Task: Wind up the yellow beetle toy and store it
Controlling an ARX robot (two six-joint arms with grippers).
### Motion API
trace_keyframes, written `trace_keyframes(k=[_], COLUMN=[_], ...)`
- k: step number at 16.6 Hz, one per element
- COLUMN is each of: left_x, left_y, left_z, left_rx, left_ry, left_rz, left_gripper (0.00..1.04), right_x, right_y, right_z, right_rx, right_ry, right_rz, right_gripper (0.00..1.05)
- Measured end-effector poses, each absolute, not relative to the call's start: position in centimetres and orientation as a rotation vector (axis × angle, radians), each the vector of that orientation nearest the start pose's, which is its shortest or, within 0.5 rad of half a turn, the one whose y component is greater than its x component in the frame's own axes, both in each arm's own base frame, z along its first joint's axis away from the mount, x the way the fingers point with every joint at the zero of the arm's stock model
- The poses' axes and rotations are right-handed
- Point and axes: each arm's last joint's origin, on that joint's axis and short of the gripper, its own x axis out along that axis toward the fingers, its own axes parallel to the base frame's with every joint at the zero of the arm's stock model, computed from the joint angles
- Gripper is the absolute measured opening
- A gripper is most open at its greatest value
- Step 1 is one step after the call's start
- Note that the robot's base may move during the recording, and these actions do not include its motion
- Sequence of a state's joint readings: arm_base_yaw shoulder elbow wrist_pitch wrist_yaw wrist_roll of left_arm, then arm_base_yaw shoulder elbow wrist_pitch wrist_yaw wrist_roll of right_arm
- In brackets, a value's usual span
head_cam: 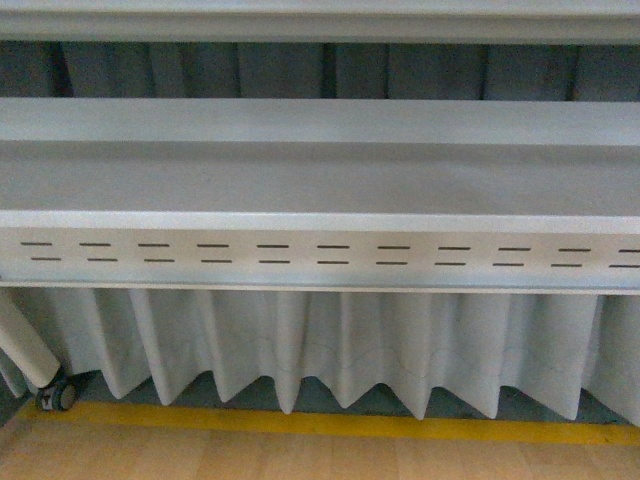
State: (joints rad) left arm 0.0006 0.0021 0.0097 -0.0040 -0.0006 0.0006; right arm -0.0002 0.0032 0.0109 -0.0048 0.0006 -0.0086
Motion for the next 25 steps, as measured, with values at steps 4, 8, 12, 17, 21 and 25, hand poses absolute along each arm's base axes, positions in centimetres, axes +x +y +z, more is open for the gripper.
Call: trace_keyframes(k=[4, 8, 12, 17, 21, 25], left_x=[9.72, 9.72, 9.72, 9.72, 9.72, 9.72], left_y=[0.01, 0.01, 0.01, 0.01, 0.01, 0.01], left_z=[16.63, 16.63, 16.63, 16.63, 16.63, 16.63], left_rx=[0.001, 0.001, 0.001, 0.001, 0.001, 0.001], left_ry=[-0.004, -0.004, -0.004, -0.004, -0.004, -0.004], left_rz=[0.001, 0.001, 0.001, 0.001, 0.001, 0.001], left_gripper=[0.98, 0.98, 0.98, 0.98, 0.98, 0.98], right_x=[9.72, 9.72, 9.72, 9.72, 9.72, 9.72], right_y=[0.00, 0.00, 0.00, 0.00, 0.00, 0.00], right_z=[16.65, 16.65, 16.65, 16.65, 16.65, 16.65], right_rx=[-0.009, -0.009, -0.009, -0.009, -0.009, -0.009], right_ry=[-0.003, -0.003, -0.003, -0.003, -0.003, -0.003], right_rz=[-0.001, -0.001, -0.001, -0.001, -0.001, -0.001], right_gripper=[0.98, 0.98, 0.98, 0.98, 0.98, 0.98])
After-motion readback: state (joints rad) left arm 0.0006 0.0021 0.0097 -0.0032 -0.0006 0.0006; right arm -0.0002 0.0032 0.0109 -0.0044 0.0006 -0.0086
